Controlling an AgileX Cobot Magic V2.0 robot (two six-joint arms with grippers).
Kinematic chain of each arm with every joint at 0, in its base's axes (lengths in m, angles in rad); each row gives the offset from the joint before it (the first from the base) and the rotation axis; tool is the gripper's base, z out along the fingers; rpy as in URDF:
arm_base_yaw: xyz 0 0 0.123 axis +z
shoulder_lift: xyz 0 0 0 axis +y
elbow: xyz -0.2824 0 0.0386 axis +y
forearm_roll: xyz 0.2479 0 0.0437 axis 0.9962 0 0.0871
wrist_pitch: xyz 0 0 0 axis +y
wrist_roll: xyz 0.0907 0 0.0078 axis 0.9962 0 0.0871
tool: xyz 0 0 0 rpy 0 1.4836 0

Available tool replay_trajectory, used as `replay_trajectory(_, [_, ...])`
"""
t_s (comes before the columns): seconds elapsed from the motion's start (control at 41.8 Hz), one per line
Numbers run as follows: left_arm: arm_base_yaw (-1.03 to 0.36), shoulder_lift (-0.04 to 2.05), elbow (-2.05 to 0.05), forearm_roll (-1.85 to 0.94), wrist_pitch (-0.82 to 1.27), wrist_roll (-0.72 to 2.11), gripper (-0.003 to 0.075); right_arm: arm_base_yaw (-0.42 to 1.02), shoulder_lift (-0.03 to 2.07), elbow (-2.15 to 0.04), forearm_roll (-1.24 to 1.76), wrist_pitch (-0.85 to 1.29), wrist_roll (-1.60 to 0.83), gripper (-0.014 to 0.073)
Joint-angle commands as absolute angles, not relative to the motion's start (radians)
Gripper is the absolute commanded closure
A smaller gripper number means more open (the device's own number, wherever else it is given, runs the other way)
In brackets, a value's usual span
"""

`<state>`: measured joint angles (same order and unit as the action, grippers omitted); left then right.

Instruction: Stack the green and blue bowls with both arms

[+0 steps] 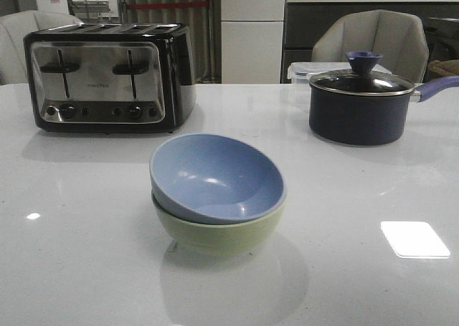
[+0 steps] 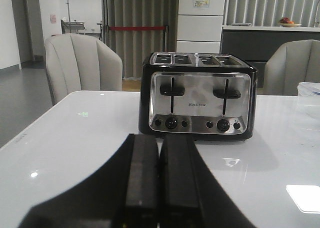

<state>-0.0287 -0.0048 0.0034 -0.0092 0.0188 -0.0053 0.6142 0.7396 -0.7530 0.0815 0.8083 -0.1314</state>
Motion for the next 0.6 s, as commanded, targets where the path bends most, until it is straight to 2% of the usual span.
replay_trajectory(0.0, [-0.036,-0.026,0.008,-0.008,-0.065,-0.016,0.0627,0.614,0.735,-0.782,0.074,0.753,-0.143,0.0526])
replay_trajectory(0.263, [-0.036,-0.026,0.008,-0.008,-0.065,-0.016,0.0627,0.613,0.725,-0.773,0.072,0.747,-0.143,0.0526])
replay_trajectory(0.335, [-0.036,-0.024,0.008,-0.008,-0.065,-0.016,0.0627,0.575,0.693,-0.739,0.065,0.714,-0.144,0.0526])
replay_trajectory(0.574, [-0.036,-0.024,0.008,-0.008,-0.065,-0.016,0.0627,0.249,0.379,-0.423,0.065,0.325,-0.144,0.0526])
